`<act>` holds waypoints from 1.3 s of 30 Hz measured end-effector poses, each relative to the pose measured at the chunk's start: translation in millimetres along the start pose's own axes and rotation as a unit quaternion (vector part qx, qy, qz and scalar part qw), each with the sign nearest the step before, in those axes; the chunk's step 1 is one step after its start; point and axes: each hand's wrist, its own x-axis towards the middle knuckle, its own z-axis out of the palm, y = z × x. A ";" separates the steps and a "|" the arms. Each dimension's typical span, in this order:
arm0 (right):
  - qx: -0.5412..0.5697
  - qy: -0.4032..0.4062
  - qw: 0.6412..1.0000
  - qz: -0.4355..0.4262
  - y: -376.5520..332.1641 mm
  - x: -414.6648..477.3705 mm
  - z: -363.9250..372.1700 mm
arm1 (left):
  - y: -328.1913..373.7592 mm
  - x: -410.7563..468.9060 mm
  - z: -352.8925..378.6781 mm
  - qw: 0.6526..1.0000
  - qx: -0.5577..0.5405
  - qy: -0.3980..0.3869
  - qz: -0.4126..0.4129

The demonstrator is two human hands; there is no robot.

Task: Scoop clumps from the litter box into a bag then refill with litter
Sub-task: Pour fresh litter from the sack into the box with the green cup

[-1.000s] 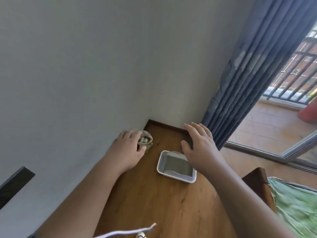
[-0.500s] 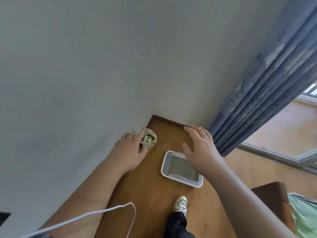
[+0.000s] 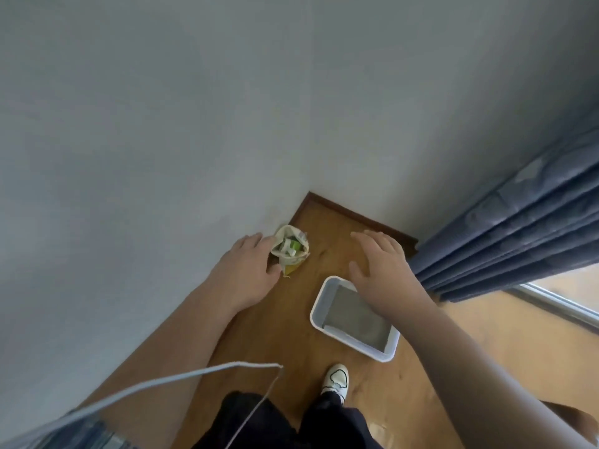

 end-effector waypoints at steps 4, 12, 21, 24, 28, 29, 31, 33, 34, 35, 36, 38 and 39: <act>0.021 -0.021 0.999 0.017 11.9 35.5 18.2 | -5.8 42.2 15.0 1.000 -0.003 -0.018 0.002; 0.025 -0.033 0.994 0.100 38.6 96.4 88.1 | -44.9 137.7 80.9 0.997 -0.012 -0.075 0.027; 0.059 -0.045 0.992 0.105 100.1 201.3 257.5 | -115.6 248.2 242.0 0.998 -0.048 -0.043 0.010; 0.068 -0.054 0.991 0.097 133.7 244.6 336.3 | -145.9 289.3 314.2 0.999 -0.039 -0.021 0.019; 0.084 -0.052 0.992 0.076 173.1 306.0 427.8 | -185.3 349.6 398.4 0.999 -0.042 0.006 0.010; 0.087 -0.047 0.993 0.070 181.2 322.9 447.2 | -195.1 366.5 417.5 0.999 -0.042 0.011 0.010; 0.087 -0.032 0.994 0.052 195.1 357.5 482.8 | -212.2 401.0 451.8 0.999 -0.039 0.021 0.011; 0.094 -0.014 0.995 0.032 207.3 391.5 516.0 | -226.3 434.4 481.2 0.999 -0.029 0.031 0.015; 0.098 -0.006 0.995 0.021 212.9 408.0 531.5 | -232.1 450.5 493.8 0.999 -0.022 0.037 0.018; 0.102 0.001 0.995 0.010 217.7 423.2 545.6 | -237.4 465.5 505.0 0.999 -0.016 0.046 0.025; 0.102 0.009 0.995 0.000 222.5 437.4 558.4 | -242.0 479.7 515.4 0.998 -0.008 0.056 0.038; 0.097 0.022 0.995 -0.023 230.7 461.6 577.4 | -248.5 503.7 532.9 0.995 0.007 0.073 0.069; 0.092 0.027 0.995 -0.034 234.8 470.9 584.9 | -251.1 513.8 540.5 0.993 0.013 0.080 0.081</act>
